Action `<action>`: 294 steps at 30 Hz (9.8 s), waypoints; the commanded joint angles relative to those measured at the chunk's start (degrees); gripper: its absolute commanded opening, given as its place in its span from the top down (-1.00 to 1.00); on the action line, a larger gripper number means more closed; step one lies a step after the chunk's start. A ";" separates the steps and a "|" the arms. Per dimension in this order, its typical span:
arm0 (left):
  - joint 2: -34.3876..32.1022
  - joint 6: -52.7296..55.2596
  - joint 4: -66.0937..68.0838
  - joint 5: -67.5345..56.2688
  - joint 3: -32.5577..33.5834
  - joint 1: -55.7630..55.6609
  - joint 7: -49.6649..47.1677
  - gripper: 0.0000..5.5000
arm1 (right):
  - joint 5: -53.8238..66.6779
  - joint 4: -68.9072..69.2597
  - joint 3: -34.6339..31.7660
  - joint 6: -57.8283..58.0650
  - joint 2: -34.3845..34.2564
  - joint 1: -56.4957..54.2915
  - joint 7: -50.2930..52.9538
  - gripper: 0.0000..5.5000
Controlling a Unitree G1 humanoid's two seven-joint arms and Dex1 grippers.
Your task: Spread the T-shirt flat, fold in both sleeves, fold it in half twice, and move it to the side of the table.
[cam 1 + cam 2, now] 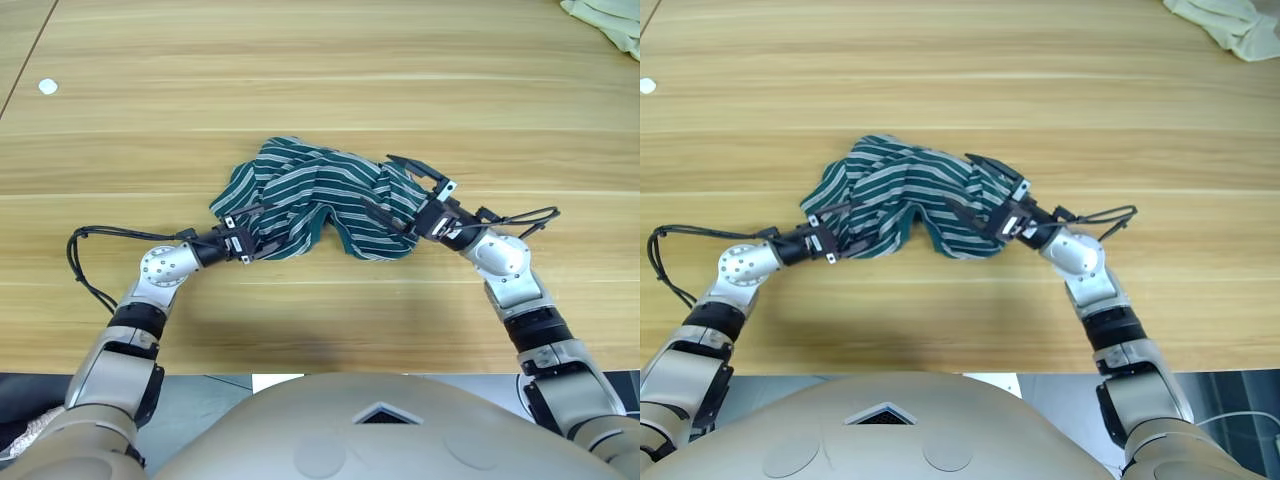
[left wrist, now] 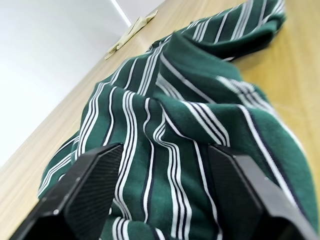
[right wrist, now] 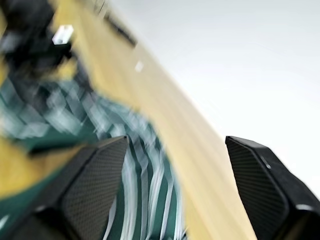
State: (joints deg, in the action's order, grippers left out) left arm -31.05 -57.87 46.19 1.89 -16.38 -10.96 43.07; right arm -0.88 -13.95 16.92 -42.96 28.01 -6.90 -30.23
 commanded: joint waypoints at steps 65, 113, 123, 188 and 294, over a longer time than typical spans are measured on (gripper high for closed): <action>-14.63 17.35 -32.38 26.33 -1.49 15.95 -23.81 -0.14 | -23.48 -9.60 -7.60 3.03 13.68 -1.55 9.96 -0.31; -16.15 23.15 -47.63 36.27 9.73 30.56 -18.45 -0.14 | 12.00 4.94 -12.58 5.95 3.62 -4.62 2.22 -0.31; -13.98 22.35 -42.63 40.28 1.60 23.20 -22.73 -0.14 | 9.46 4.37 -16.28 6.09 3.38 -1.84 1.53 -0.31; -10.38 18.78 -47.74 28.01 4.41 24.56 -29.34 0.41 | -15.29 8.76 -18.26 2.32 23.23 25.34 -3.35 -0.31; -8.50 10.13 -39.22 30.99 -0.49 19.57 -32.32 0.99 | -17.31 -0.14 -9.27 -0.21 22.62 17.87 2.37 -0.31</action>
State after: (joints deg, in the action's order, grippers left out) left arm -39.14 -48.42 5.94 33.34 -16.73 8.95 9.88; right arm -16.88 -14.31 7.21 -43.97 49.94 10.35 -26.87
